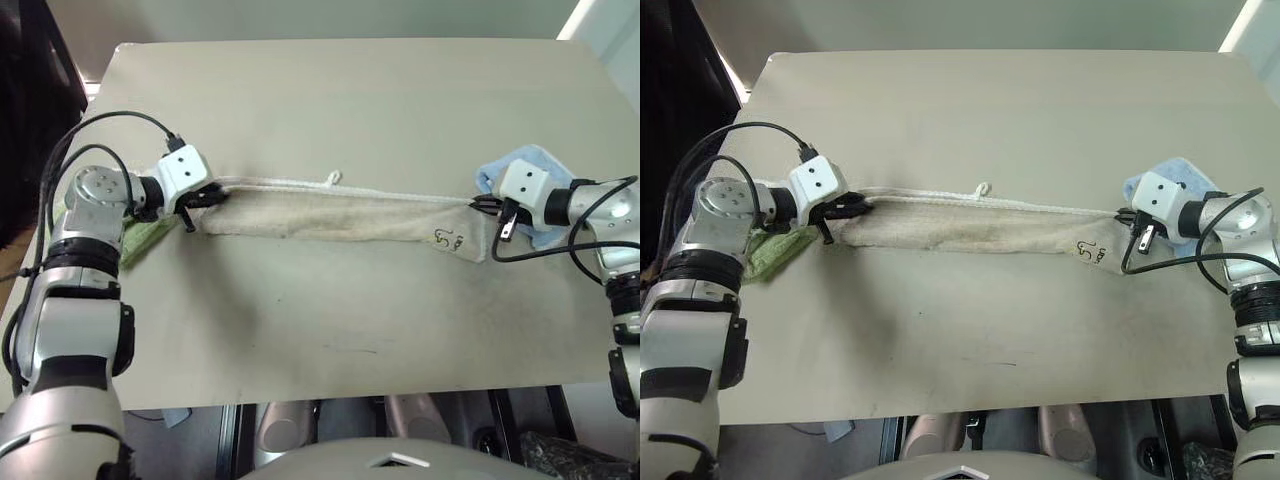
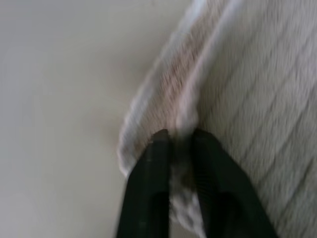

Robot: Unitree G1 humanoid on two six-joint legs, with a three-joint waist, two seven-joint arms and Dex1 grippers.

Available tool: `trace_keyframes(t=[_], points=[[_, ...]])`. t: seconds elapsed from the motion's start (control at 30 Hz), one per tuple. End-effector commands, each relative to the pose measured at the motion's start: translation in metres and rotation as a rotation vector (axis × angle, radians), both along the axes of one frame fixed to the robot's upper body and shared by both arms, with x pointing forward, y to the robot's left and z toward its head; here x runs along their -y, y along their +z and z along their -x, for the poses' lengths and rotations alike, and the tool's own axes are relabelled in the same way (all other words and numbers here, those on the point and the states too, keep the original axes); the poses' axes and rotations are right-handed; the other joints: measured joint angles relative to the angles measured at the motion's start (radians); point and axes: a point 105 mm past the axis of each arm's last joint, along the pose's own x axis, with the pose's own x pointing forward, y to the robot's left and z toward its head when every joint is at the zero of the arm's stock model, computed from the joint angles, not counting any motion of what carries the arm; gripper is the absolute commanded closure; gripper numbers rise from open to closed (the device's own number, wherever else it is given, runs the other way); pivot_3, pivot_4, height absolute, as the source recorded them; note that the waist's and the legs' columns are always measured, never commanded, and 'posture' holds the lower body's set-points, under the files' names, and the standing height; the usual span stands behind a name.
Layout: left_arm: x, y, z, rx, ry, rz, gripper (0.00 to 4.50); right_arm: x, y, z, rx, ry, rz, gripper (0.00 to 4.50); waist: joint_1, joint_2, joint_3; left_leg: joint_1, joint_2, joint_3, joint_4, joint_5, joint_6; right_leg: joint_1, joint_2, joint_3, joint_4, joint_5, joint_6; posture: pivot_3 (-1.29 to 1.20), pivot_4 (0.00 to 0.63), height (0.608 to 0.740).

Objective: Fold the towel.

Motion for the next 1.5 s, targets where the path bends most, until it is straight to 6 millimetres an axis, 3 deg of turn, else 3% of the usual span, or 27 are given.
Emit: trace_keyframes(t=[0.03, 0.27, 0.5, 0.57, 0.67, 0.73, 0.87, 0.97, 1.07, 1.2, 1.37, 1.5], points=[[-0.002, 0.010, 0.001, 0.015, -0.016, 0.009, 2.49, 0.003, 0.018, -0.004, 0.068, -0.005, -0.006, 3.82, 0.002, 0.000, 0.000, 0.000, 0.000, 0.000, 0.000, 0.000, 0.000, 0.000, 0.000, 0.000, 0.000, 0.001, 0.000, 0.00, 0.150, 0.736], [-0.009, 0.021, -0.002, 0.077, 0.030, 0.050, 0.11, 0.009, 0.037, 0.002, 0.166, 0.008, 0.012, 1.49, 0.002, 0.000, 0.000, 0.001, 0.000, 0.001, 0.001, 0.004, 0.002, 0.001, 0.000, 0.000, 0.000, 0.005, -0.002, 0.00, 0.150, 0.736], [-0.017, 0.075, -0.014, 0.260, 0.141, 0.258, 0.11, 0.024, 0.080, 0.025, 0.250, -0.084, -0.123, 1.49, 0.006, 0.000, 0.000, 0.000, 0.000, 0.001, 0.001, 0.010, 0.001, 0.002, -0.001, 0.000, 0.000, 0.006, -0.007, 0.00, 0.150, 0.736], [-0.016, 0.092, -0.013, 0.312, 0.123, 0.288, 0.11, 0.023, 0.079, 0.044, 0.182, -0.104, -0.224, 1.49, 0.010, 0.000, 0.000, 0.001, 0.000, 0.002, 0.001, 0.012, 0.001, 0.003, 0.000, 0.000, -0.001, 0.004, -0.010, 0.00, 0.150, 0.736], [-0.013, 0.099, -0.012, 0.335, 0.101, 0.284, 0.11, 0.019, 0.076, 0.059, 0.114, -0.126, -0.294, 1.49, 0.010, 0.000, 0.000, 0.001, 0.000, 0.002, 0.001, 0.012, 0.001, 0.004, 0.000, 0.000, -0.001, 0.002, -0.010, 0.00, 0.150, 0.736], [-0.007, 0.103, -0.010, 0.348, 0.055, 0.254, 0.06, 0.008, 0.062, 0.076, -0.013, -0.161, -0.429, 1.11, 0.009, 0.000, 0.000, 0.002, -0.001, 0.003, 0.001, 0.012, 0.001, 0.005, 0.000, 0.002, -0.001, 0.002, -0.008, 0.00, 0.150, 0.736], [0.015, 0.097, -0.007, 0.337, -0.064, 0.206, 0.06, -0.026, 0.034, 0.112, -0.299, -0.250, -0.734, 0.03, 0.010, 0.000, 0.000, 0.002, -0.001, 0.002, 0.002, 0.012, 0.001, 0.007, 0.001, 0.002, -0.001, -0.004, -0.001, 0.00, 0.150, 0.736], [0.035, 0.085, 0.001, 0.290, -0.174, 0.184, 0.06, -0.047, 0.023, 0.127, -0.468, -0.314, -0.959, 0.03, 0.010, 0.000, 0.000, 0.002, -0.002, 0.003, 0.002, 0.012, 0.002, 0.007, 0.001, 0.003, 0.000, -0.006, 0.005, 0.00, 0.150, 0.736], [0.043, 0.081, 0.004, 0.274, -0.215, 0.184, 0.06, -0.050, 0.019, 0.128, -0.526, -0.387, -1.041, 0.03, 0.010, 0.000, 0.000, 0.002, -0.003, 0.002, 0.006, 0.012, 0.004, 0.008, 0.002, 0.003, -0.001, -0.005, 0.008, 0.00, 0.150, 0.736], [0.078, 0.063, 0.024, 0.198, -0.396, 0.192, 0.06, -0.051, -0.013, 0.124, -0.678, -0.669, -1.278, 0.03, 0.012, -0.001, 0.000, 0.002, -0.002, 0.000, 0.011, 0.009, 0.006, 0.010, 0.001, 0.004, -0.001, -0.004, 0.010, 0.00, 0.150, 0.736], [0.107, 0.053, 0.055, 0.086, -0.542, 0.252, 0.06, -0.055, -0.020, 0.125, -0.791, -0.874, -1.412, 0.03, 0.018, 0.000, 0.000, 0.000, -0.003, 0.001, 0.015, 0.004, 0.007, 0.009, 0.001, 0.004, 0.000, -0.005, 0.012, 0.00, 0.150, 0.736], [0.119, 0.050, 0.067, 0.031, -0.582, 0.286, 0.06, -0.051, -0.023, 0.111, -0.774, -1.006, -1.491, 0.03, 0.017, 0.000, 0.000, 0.000, -0.003, 0.001, 0.016, 0.004, 0.008, 0.010, 0.000, 0.004, -0.001, -0.004, 0.013, 0.00, 0.150, 0.736]])
